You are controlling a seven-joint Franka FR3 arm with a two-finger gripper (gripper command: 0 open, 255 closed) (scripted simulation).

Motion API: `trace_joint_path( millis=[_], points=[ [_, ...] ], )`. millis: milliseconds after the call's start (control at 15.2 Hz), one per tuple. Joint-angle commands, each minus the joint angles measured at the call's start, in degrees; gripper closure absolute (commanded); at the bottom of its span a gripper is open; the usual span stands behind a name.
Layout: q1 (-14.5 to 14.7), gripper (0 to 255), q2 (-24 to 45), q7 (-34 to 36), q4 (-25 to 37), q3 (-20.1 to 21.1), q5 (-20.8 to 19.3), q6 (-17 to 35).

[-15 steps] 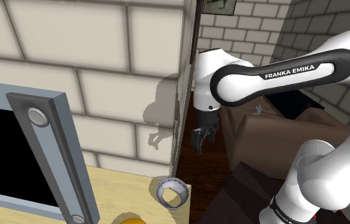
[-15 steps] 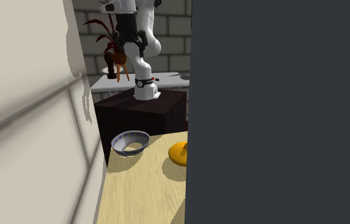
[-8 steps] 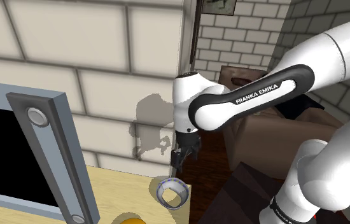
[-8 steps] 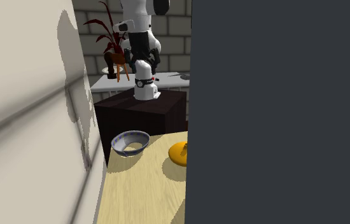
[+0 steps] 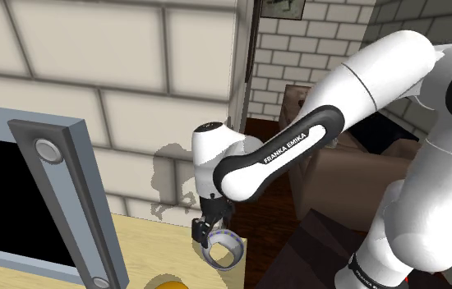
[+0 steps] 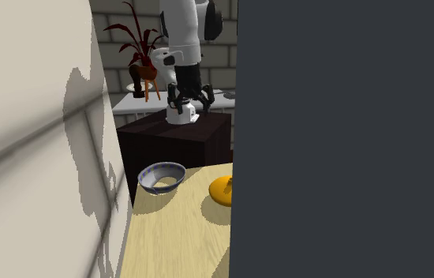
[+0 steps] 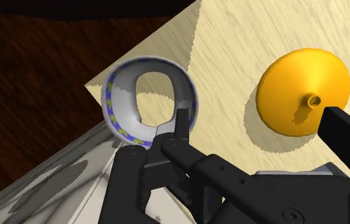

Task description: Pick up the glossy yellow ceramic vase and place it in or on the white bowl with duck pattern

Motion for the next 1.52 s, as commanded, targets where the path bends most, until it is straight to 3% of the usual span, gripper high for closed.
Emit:
trace_joint_path(
  millis=[0, 528, 990, 1452],
  points=[
    [0.8, 0, 5.2, 2.9, 2.2, 0.7, -2.2, 2.7],
    [6.7, 0, 23.9, 12.3, 14.8, -1.0, -10.6, 7.9],
    [13.3, 0, 39.5, 17.0, 29.8, -4.0, -14.9, 8.4],
    [14.5, 0, 43.3, 17.7, 30.6, -5.1, -15.9, 11.4]
  ],
)
